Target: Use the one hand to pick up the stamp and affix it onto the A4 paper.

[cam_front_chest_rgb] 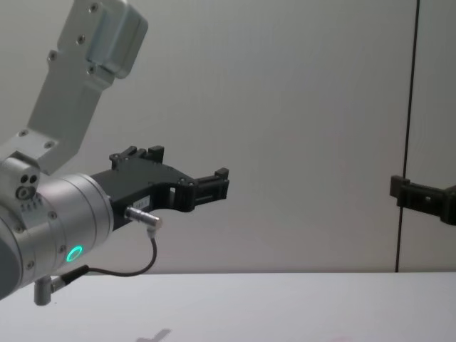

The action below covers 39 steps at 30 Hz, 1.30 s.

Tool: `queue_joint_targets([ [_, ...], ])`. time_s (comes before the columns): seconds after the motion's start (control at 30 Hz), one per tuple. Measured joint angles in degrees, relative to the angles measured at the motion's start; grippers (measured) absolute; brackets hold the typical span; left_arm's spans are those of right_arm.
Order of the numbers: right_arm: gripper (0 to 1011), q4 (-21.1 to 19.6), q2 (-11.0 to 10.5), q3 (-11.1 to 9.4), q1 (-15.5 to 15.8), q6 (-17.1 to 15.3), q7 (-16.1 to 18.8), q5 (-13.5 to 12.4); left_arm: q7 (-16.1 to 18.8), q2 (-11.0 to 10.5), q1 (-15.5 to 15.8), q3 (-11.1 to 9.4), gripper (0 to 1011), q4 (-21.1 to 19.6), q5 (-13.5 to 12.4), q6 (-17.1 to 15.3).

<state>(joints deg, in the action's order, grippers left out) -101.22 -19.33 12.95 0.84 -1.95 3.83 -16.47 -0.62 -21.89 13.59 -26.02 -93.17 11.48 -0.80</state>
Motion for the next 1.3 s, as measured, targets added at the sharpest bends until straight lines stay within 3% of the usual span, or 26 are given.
queue_joint_targets([
  [0.97,1001,-0.08,0.06,-0.01,0.0,-0.12,-0.08,0.03,0.0,0.0,0.0,0.0,1001,0.0,0.0,0.0],
  [1.3,1001,-1.77,1.24,0.55,0.3,-3.91,-3.43,0.81,0.0,0.0,0.0,0.0,1001,0.0,0.0,0.0],
])
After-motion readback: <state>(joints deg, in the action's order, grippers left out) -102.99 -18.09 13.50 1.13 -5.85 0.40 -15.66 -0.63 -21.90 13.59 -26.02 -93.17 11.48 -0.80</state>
